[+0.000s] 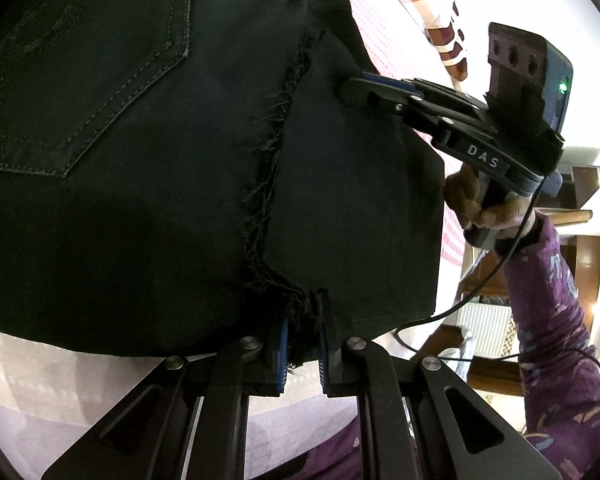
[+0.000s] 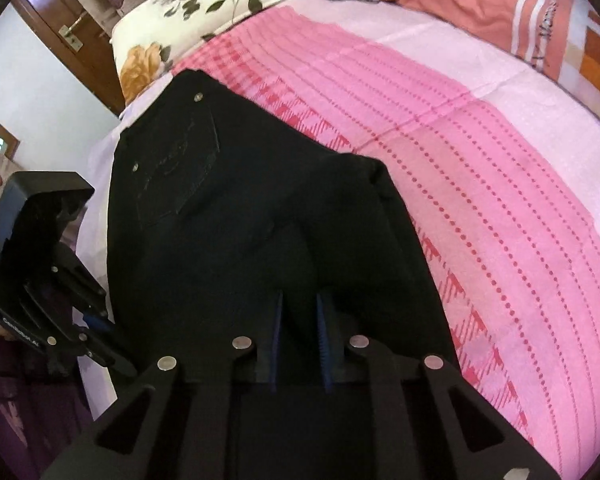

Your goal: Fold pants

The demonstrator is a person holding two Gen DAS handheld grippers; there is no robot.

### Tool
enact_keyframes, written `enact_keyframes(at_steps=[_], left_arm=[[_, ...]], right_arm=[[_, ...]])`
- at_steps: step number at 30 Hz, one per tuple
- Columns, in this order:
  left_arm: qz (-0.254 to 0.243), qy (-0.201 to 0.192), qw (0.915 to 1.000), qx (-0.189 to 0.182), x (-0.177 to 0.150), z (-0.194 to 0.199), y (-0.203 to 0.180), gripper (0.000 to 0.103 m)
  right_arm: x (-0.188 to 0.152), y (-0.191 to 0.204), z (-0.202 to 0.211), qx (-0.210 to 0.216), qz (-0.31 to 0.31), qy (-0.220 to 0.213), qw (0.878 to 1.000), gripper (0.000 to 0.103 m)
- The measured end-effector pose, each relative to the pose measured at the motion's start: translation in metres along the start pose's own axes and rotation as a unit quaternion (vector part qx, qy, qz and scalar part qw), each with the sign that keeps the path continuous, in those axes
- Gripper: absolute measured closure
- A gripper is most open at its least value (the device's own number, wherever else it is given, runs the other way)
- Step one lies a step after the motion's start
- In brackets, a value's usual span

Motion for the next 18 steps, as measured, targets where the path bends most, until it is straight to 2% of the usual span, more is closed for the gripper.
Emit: enact_keyframes(at_steps=[4,12,15,18], left_arm=[[-0.006,-0.003,0.9999,0.008,0.0,0.002,-0.004,0.091],[-0.013,-0.015,0.9997,0.017,0.003,0.006,-0.008,0.091],[-0.016,-0.015,0.9995,0.024,0.003,0.005,-0.007,0.091],[-0.015,-0.017,0.9994,0.027,0.002,0.004,-0.006,0.09]], right_arm=[[-0.005,-0.001,0.014,-0.012,-0.015,-0.033,0.999,0.095],[-0.006,-0.009,0.032,-0.02,-0.038,-0.071,0.997,0.097],[-0.008,-0.012,0.031,-0.021,-0.035,-0.068,0.997,0.097],[-0.009,-0.013,0.011,-0.035,-0.039,-0.056,0.997,0.097]])
Point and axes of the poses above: each gripper's, at about its wrist camera, not at the fingertips, and z roughly against the way its jaws point, y to its left, x to its top, the point moved 1 cm from there along -z, roughly the way its jaws point
